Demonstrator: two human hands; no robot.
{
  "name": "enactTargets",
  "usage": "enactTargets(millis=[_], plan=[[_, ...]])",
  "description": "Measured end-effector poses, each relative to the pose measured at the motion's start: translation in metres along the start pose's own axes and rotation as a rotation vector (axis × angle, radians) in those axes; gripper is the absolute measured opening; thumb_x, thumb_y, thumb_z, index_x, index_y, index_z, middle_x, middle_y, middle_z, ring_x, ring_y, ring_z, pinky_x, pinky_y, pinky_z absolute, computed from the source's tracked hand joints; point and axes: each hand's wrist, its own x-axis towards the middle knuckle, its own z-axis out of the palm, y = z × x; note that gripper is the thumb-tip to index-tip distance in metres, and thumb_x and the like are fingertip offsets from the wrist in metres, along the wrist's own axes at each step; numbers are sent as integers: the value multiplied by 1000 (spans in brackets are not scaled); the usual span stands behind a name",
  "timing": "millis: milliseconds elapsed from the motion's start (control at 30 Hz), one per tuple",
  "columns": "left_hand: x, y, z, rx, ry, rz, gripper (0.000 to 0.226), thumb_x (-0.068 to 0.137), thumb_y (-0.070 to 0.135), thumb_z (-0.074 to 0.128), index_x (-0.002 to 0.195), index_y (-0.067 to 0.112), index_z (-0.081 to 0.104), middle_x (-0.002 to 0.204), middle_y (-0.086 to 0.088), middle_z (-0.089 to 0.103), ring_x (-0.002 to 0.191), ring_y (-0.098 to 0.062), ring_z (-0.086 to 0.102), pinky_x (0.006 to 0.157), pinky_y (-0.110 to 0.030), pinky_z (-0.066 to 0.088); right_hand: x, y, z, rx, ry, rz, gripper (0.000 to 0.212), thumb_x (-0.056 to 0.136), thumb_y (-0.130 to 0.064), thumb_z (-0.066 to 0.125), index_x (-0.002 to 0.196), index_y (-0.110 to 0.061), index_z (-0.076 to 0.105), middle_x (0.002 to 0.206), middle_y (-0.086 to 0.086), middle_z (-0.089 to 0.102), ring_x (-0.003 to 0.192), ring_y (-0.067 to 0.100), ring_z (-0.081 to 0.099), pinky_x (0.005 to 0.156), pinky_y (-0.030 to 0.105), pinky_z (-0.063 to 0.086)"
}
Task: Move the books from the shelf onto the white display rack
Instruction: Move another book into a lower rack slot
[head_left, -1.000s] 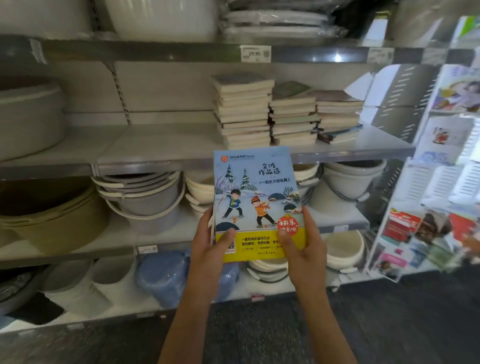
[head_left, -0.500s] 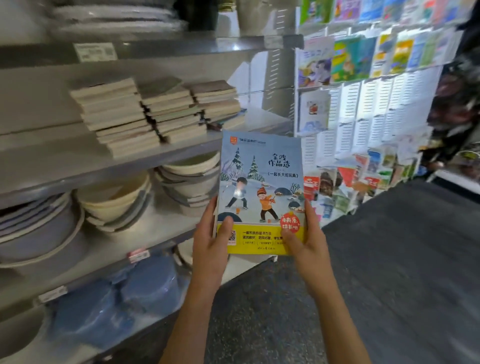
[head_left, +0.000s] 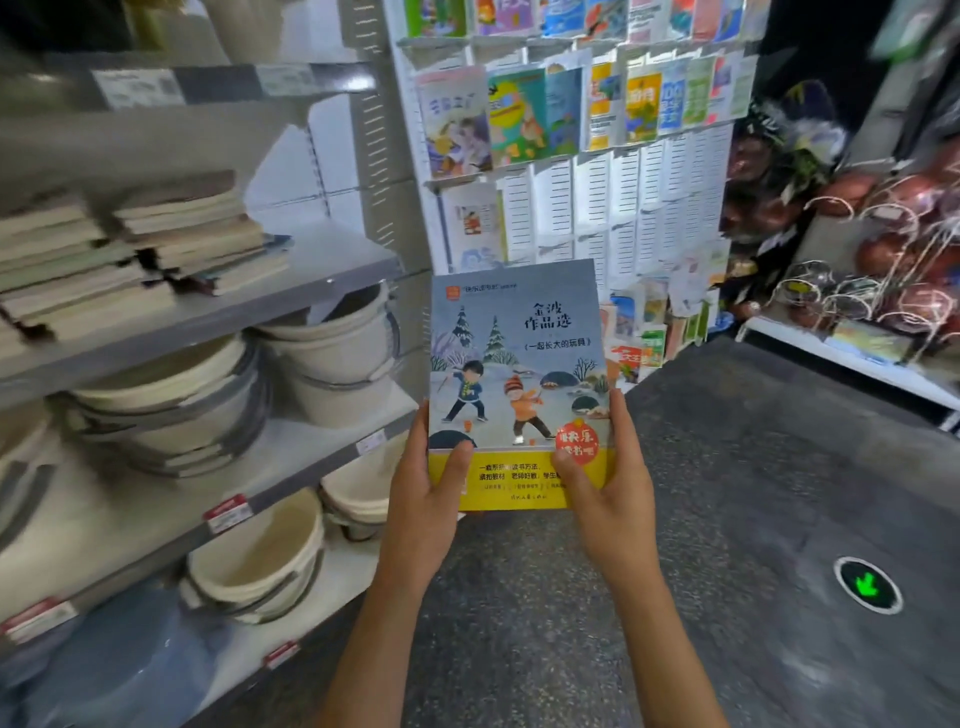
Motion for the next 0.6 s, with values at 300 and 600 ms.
enactTargets(millis=[300, 600], plan=[[49, -12, 113, -7, -78, 98, 73, 85, 29, 68, 145, 43, 28, 138, 34, 33, 114, 31, 39, 82, 0, 41, 69, 57, -74, -98, 69, 6, 70, 84, -50, 61, 134, -76, 18, 155, -9, 37, 137, 19, 45, 104, 54, 46], [150, -41, 213, -51, -118, 103, 68, 82, 50, 76, 133, 69, 36, 148, 19, 43, 125, -6, 57, 92, -36, 57, 187, 111, -123, -142, 88, 29, 72, 93, -24, 66, 139, -57, 20, 152, -1, 38, 132, 21, 49, 103, 51, 48]])
